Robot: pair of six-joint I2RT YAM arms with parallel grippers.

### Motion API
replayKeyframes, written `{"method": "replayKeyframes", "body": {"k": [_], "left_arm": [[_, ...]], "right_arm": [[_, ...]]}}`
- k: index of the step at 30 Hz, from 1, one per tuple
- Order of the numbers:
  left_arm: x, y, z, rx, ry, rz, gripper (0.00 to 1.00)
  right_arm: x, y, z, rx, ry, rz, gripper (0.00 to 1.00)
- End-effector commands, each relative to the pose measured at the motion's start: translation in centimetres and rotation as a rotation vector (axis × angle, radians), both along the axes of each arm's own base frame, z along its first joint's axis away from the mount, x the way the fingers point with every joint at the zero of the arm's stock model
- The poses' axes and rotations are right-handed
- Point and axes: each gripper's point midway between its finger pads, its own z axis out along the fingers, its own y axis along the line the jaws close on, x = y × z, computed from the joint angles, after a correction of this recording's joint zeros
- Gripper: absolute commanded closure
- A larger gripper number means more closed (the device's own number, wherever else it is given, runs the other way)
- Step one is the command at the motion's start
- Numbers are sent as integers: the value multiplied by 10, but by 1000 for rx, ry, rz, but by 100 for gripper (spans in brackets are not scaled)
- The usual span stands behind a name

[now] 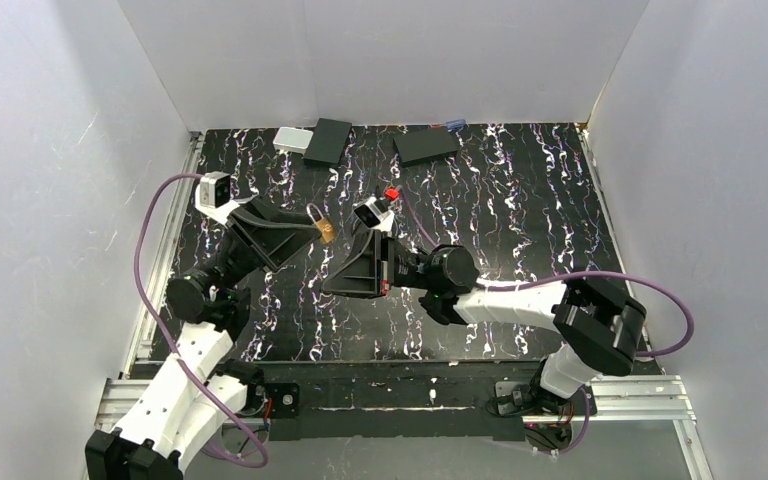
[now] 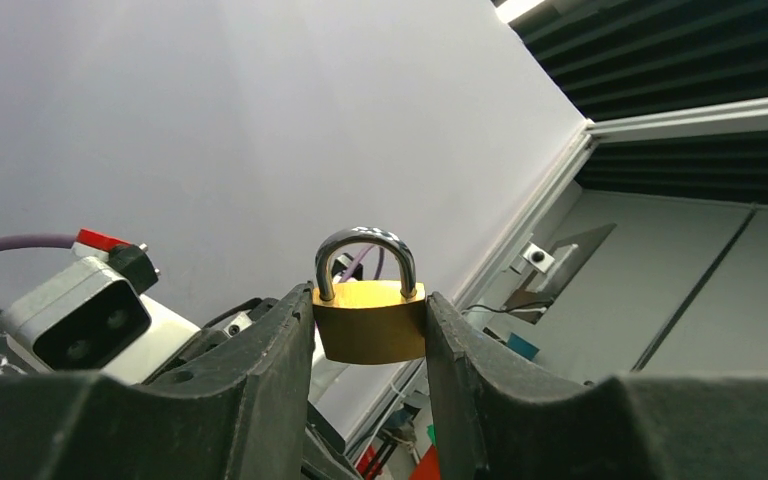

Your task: Unlock with the key

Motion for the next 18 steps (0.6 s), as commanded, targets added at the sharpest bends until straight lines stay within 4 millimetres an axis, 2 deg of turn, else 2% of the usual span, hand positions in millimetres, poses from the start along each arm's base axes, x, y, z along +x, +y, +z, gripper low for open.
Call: {"method": "replayKeyframes", "body": {"k": [1, 9, 18], "left_arm": [[-39, 12, 37, -63, -195, -22, 100], [-59, 15, 57, -74, -275, -52, 100], [-54, 14, 58, -73, -281, -40, 100]], "right_arm": [[-31, -68, 82, 390, -209, 3, 99], [-36, -81, 111, 461, -239, 23, 99], [-37, -73, 116, 407, -260, 8, 99]]}}
